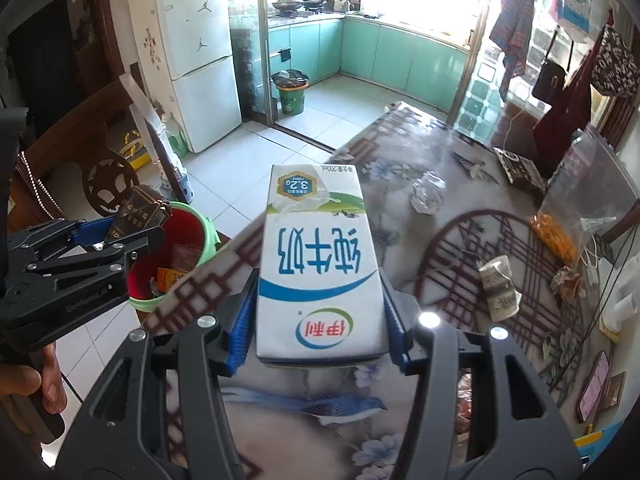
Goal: Collect trash
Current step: 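Carry the brown pack over the bucket with the left tool while the right tool carries the milk carton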
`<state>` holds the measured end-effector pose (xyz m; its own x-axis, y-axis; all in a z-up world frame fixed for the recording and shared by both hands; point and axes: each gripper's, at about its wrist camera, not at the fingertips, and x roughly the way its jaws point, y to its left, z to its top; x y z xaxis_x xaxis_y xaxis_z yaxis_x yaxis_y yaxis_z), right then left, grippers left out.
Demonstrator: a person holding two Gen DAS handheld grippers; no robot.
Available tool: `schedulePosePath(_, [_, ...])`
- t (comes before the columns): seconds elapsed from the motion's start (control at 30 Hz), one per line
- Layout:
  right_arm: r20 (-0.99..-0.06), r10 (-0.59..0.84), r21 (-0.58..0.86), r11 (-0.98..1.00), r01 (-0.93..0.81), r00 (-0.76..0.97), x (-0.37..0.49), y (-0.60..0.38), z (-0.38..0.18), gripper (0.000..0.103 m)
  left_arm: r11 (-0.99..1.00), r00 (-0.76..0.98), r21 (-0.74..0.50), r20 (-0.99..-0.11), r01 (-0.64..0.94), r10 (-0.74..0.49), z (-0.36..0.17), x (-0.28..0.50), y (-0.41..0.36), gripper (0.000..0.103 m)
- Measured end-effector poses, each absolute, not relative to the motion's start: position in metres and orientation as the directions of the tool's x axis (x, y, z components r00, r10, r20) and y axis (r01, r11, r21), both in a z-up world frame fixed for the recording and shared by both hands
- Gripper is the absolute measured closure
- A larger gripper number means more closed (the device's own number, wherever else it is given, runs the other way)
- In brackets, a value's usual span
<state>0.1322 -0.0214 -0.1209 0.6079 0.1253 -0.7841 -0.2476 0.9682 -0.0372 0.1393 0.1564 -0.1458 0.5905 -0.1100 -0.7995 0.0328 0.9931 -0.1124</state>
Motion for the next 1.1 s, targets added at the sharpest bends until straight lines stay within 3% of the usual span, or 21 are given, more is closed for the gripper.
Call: schedulePosePath(1.1, [-0.827, 0.171, -0.062, 0.919, -0.39, 0.535, 0.167, 0.137, -0.148, 0.05, 0.983, 0.486, -0.114, -0.874, -0.143, -0.03, -0.207, 0.165, 0.32, 0.06])
